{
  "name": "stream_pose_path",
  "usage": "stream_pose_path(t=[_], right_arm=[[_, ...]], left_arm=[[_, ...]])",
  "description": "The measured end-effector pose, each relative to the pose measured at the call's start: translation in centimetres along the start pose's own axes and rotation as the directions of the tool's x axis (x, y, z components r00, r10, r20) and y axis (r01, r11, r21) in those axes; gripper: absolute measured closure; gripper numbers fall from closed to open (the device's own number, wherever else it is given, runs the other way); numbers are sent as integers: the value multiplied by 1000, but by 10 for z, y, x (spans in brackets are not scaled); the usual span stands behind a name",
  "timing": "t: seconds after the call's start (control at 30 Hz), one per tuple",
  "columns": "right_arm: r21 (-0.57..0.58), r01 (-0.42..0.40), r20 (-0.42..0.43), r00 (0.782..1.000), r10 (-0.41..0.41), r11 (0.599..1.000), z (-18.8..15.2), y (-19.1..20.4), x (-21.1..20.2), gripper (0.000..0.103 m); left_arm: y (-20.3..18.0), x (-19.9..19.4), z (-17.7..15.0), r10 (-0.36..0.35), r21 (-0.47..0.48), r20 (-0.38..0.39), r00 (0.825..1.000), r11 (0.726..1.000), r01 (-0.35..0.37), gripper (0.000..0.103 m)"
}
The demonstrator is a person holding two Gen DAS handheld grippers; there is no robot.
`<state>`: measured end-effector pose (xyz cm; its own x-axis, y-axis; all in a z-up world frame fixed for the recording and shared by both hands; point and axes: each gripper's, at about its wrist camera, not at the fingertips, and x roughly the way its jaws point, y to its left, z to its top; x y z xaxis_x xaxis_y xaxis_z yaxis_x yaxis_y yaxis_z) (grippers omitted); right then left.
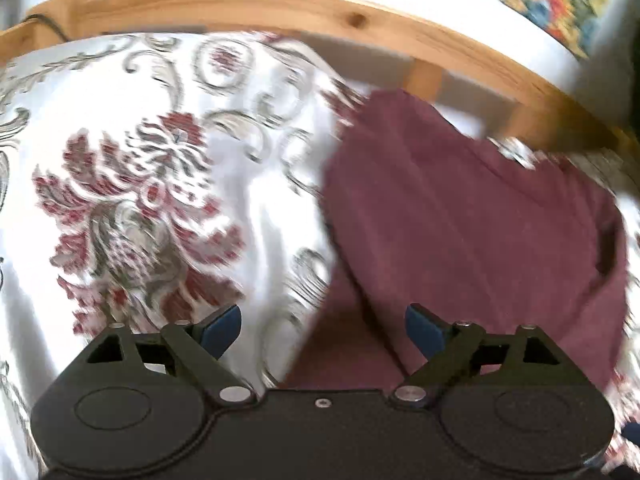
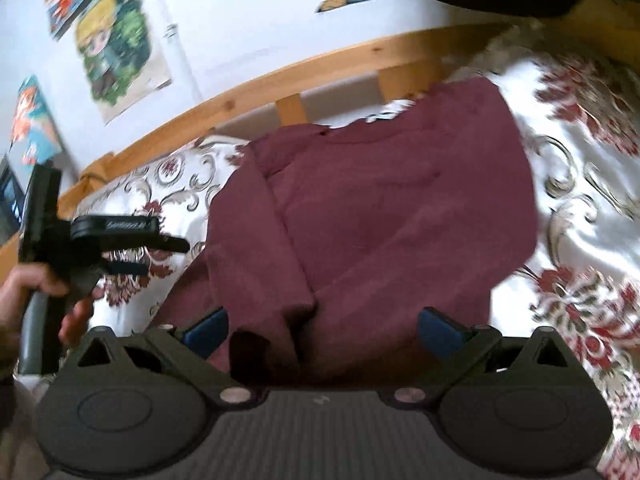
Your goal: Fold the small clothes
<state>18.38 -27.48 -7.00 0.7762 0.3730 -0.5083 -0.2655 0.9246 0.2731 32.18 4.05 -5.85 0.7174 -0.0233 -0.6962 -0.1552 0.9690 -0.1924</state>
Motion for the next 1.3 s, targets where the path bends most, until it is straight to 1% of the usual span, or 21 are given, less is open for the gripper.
stream_pose_path(t=[0.1,0.13,0.2,0.23,0.27,0.37,0.43,0.53,0.6,0.73,0.87,0.9,1.0,1.07,1.1,1.17,1.23,1.3], right_arm=[[-30,102,-20,995,-103,994,-5,1,11,0],[-43,155,-30,987,-157,987,-6,-1,15,0],[-94,283,-59,955,-289,954,-9,-3,24,0],[-105,314,-69,944,-322,944,-11,-5,27,0],[-101,328,-81,938,-336,939,-13,-9,29,0],[-46,315,-116,941,-318,948,-17,-16,33,0],[-54,317,-121,939,-321,947,-19,-16,36,0],[-85,321,-119,937,-329,943,-20,-12,39,0],[-86,319,-129,936,-328,944,-20,-12,42,0],[-66,314,-151,935,-321,947,-20,-16,46,0],[-75,313,-159,934,-321,947,-20,-15,47,0],[-78,313,-162,933,-322,947,-20,-15,47,0],[-76,311,-165,933,-319,947,-20,-15,46,0],[-71,310,-169,933,-318,948,-20,-15,46,0],[-71,310,-170,933,-318,948,-20,-16,46,0],[-71,311,-173,932,-319,948,-20,-15,46,0],[-75,312,-174,931,-320,947,-20,-14,46,0],[-79,311,-175,931,-320,947,-20,-14,46,0]], left_arm=[[5,13,10,16,-10,75,997,1000,-16,13],[6,17,15,20,-4,105,994,1000,-20,13],[5,26,21,23,11,146,989,1000,-25,13],[4,33,25,22,17,157,987,1000,-25,13],[4,41,29,17,23,161,987,1000,-21,13],[4,61,35,-14,30,168,986,1000,9,13],[4,71,32,-41,39,176,983,999,35,15],[1,88,37,-44,64,191,981,997,32,16],[-1,93,43,-39,72,203,978,997,25,16],[-5,106,48,-1,114,195,981,993,-22,11],[-13,112,44,41,186,220,975,979,-83,8],[-13,112,44,44,185,223,974,979,-87,8],[-6,104,44,37,133,226,973,989,-68,8],[1,95,41,51,102,251,967,992,-79,9],[2,92,39,62,104,263,963,990,-93,9],[1,90,36,94,140,276,957,981,-137,8],[-5,94,33,122,192,274,954,965,-178,8],[-9,96,31,143,212,274,951,956,-205,8]])
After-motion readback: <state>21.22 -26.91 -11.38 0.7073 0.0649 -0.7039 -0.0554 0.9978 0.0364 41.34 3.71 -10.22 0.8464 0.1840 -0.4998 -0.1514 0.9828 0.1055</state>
